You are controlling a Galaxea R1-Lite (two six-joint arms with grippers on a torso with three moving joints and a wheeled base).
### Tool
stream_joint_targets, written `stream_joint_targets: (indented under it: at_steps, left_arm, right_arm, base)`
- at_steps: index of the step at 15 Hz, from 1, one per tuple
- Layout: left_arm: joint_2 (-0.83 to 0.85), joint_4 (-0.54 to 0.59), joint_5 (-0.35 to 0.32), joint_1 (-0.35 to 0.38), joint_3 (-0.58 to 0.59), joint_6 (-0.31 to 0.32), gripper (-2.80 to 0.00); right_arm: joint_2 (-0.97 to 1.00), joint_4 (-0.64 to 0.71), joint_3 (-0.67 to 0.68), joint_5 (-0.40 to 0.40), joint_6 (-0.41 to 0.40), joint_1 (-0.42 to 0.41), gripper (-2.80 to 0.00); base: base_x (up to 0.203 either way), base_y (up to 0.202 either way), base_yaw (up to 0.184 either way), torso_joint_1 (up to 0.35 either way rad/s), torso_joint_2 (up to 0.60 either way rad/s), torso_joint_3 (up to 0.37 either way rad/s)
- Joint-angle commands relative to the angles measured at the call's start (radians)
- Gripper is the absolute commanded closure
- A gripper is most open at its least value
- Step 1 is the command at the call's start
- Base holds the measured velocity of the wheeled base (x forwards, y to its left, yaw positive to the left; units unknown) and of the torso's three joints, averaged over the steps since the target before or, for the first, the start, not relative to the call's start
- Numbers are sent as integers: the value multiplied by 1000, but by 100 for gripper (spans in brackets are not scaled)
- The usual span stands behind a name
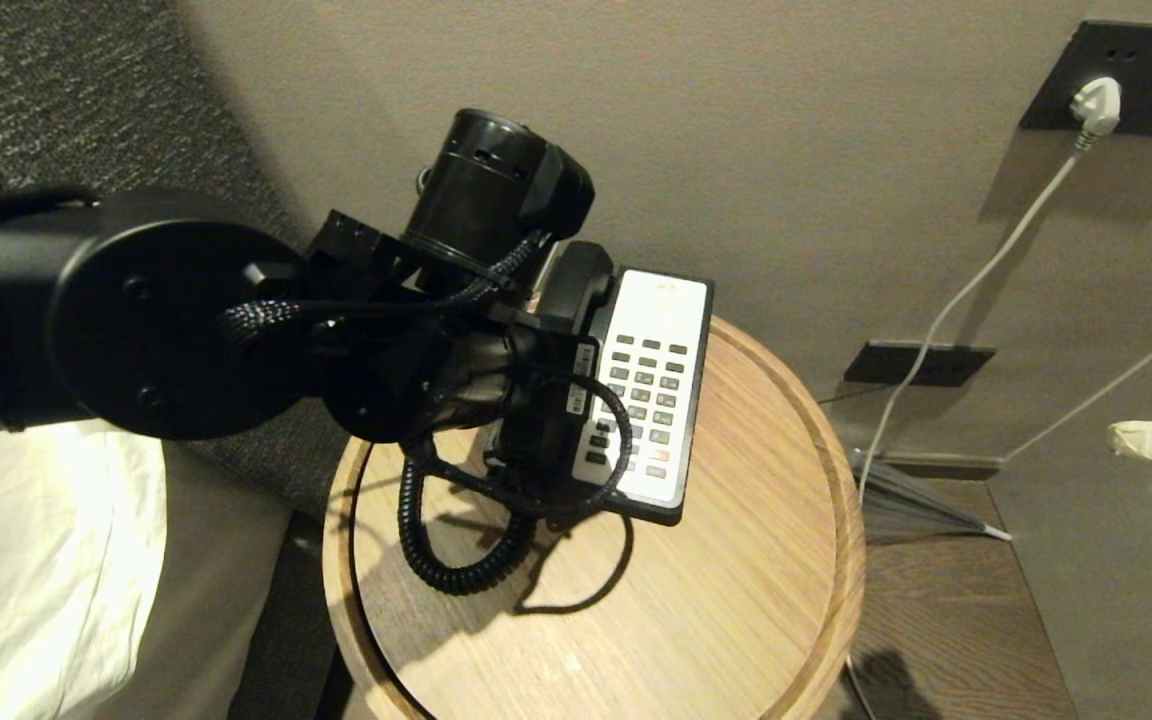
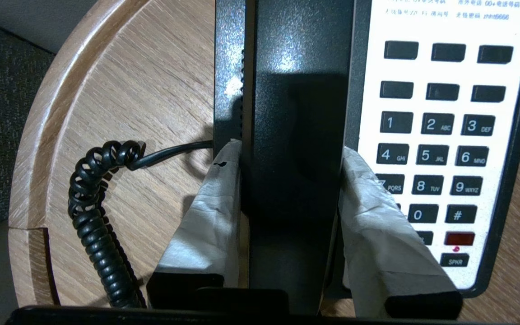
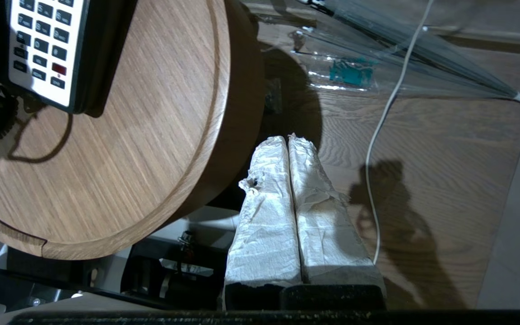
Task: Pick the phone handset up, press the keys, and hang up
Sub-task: Put the handset back
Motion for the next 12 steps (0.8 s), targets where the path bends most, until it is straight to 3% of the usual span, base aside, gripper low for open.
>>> stream_joint_targets:
  at_steps: [1, 7, 8, 12]
  left_arm:
    - [7, -8, 3, 2, -1, -2, 0]
    - [6, -24, -27, 2, 7, 12, 0]
    - [9, -26, -27, 2, 5, 12, -280]
    - [-7, -39, -24, 2, 6, 15, -280]
  right_arm:
    - [-6, 3, 12, 0, 2, 1, 0]
    - [-8, 2, 20, 0, 2, 1, 0]
    - [-10, 3, 21, 0, 2, 1, 0]
    - [-13, 5, 23, 0, 2, 1, 0]
  base:
    - [0, 0, 0, 0, 0, 0]
    - [0, 0, 0, 0, 0, 0]
    - [0, 0, 0, 0, 0, 0]
    - [0, 0, 0, 0, 0, 0]
